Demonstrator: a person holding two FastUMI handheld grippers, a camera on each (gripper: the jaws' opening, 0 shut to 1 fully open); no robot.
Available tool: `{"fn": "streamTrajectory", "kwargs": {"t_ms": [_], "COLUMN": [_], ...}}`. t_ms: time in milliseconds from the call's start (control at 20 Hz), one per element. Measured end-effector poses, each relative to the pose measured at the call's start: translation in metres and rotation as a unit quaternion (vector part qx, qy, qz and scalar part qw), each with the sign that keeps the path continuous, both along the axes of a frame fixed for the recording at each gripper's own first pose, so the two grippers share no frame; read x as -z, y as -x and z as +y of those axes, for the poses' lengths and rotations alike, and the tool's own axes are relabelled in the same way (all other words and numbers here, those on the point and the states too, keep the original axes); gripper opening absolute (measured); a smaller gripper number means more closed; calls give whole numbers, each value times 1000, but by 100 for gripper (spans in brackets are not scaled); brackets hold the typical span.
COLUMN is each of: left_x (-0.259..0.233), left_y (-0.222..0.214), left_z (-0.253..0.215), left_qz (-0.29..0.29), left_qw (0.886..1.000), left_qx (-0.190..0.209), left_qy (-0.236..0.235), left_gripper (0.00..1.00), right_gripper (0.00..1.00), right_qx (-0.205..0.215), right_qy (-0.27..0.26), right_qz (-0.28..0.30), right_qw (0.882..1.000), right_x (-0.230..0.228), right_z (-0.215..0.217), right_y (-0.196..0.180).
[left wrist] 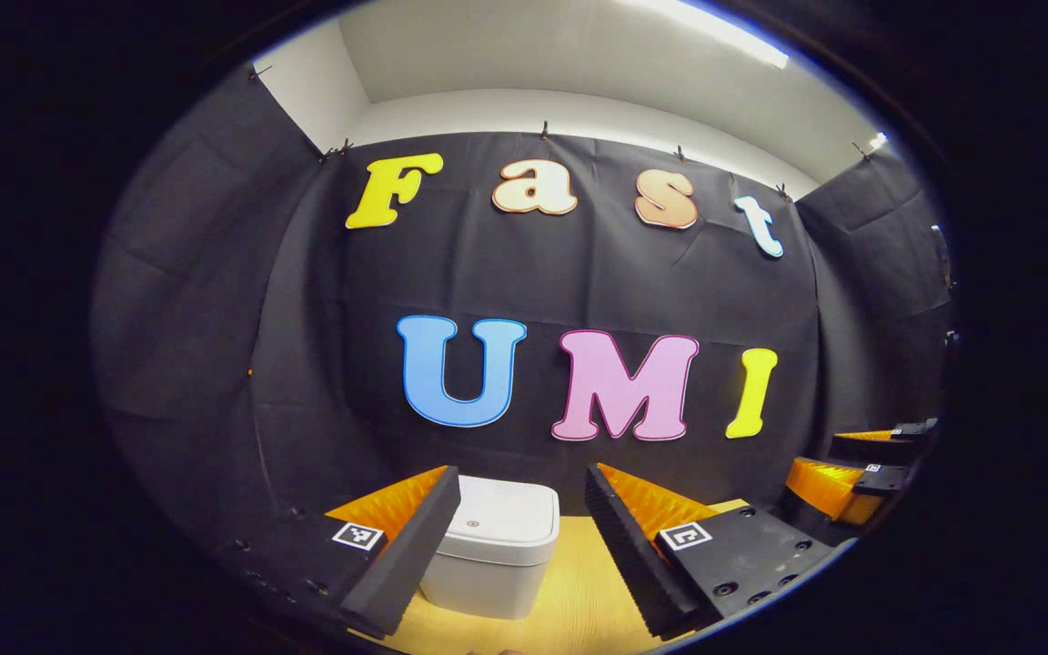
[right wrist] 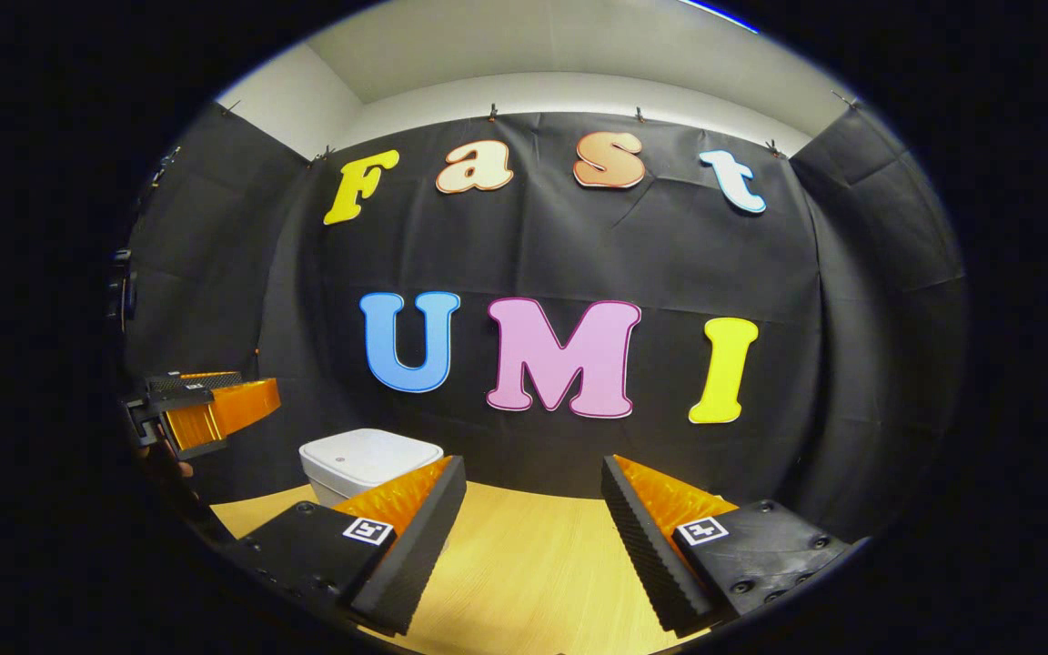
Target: Press the lid of the desktop garbage bin to open it, pick up the crumpled paper on the desktop and throw it into the bin, then pick up the pop can on the desktop and drop it into the bin, and finally close the garbage bin lid.
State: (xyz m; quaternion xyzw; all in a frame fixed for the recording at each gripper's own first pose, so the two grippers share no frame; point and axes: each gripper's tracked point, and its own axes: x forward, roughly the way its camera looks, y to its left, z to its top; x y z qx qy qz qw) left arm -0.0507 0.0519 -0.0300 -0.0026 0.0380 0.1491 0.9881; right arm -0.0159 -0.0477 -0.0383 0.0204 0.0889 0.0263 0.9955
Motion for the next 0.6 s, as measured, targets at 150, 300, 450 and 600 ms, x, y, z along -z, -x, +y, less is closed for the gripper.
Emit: {"fn": "streamTrajectory", "kwargs": {"t_ms": [150, 300, 450, 600], "left_x": [1, 2, 3, 1], "left_y": [2, 0, 0, -5], "left_z": [-3, -6, -11, -18], "left_qz": [3, 7, 11, 6], "left_qw": [1000, 1000, 1000, 999], "left_qx": [-1, 5, 15, 29], "left_qy": [3, 0, 6, 16], "left_gripper": [94, 94, 94, 94], "right_gripper": [97, 97, 97, 97], "right_qx": [0, 4, 8, 13], "right_qy": [-9, -4, -4, -10], "right_qz": [5, -2, -1, 2], "right_qw": [1000, 1000, 1000, 1000], "right_x": [1, -4, -1, 1], "right_z": [-5, -10, -12, -12], "right_y": [-2, -2, 0, 2]}}
